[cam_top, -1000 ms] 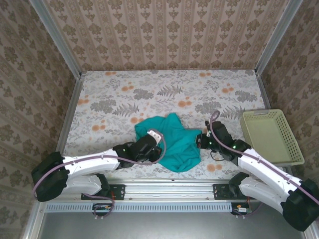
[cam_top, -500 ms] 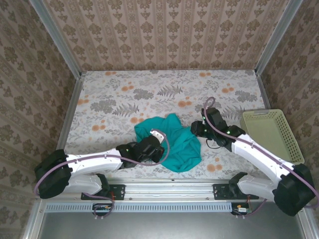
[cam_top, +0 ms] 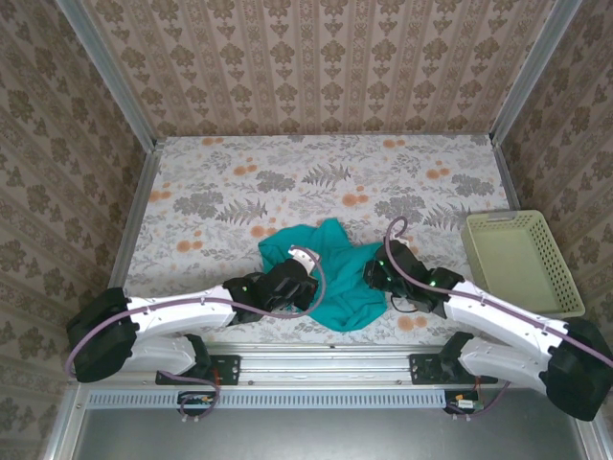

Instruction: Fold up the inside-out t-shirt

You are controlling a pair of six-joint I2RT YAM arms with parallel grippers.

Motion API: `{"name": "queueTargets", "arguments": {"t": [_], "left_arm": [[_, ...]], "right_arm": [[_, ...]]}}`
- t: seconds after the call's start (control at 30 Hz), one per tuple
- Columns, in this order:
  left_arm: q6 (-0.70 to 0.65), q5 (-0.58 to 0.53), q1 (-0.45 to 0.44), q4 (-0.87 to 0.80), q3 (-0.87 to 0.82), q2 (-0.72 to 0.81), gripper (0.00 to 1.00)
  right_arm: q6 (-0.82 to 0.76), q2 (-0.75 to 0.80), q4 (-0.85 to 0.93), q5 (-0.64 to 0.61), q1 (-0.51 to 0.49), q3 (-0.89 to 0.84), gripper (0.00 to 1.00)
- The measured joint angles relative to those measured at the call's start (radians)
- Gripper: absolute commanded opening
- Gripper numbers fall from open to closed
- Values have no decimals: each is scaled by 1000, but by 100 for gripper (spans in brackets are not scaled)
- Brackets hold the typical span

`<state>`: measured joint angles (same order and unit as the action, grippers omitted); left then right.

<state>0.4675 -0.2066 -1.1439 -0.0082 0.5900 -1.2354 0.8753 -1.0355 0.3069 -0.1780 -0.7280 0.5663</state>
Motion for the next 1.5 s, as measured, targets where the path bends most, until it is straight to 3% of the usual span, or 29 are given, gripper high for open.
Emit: {"name": "queueTargets", "arguments": {"t": [1.0, 1.1, 1.33, 1.5], "left_arm": [[3, 0, 0, 2, 0, 14, 0], [3, 0, 0, 2, 0, 15, 0], [8, -16, 0, -3, 0, 15, 0], [26, -36, 16, -7, 0, 15, 0]], "right_arm": [[-10, -289, -160, 6, 51, 109, 36], [-13, -314, -174, 19, 51, 119, 29], [-35, -323, -186, 46, 50, 130, 0], [-43, -241, -149, 44, 43, 130, 0]]}}
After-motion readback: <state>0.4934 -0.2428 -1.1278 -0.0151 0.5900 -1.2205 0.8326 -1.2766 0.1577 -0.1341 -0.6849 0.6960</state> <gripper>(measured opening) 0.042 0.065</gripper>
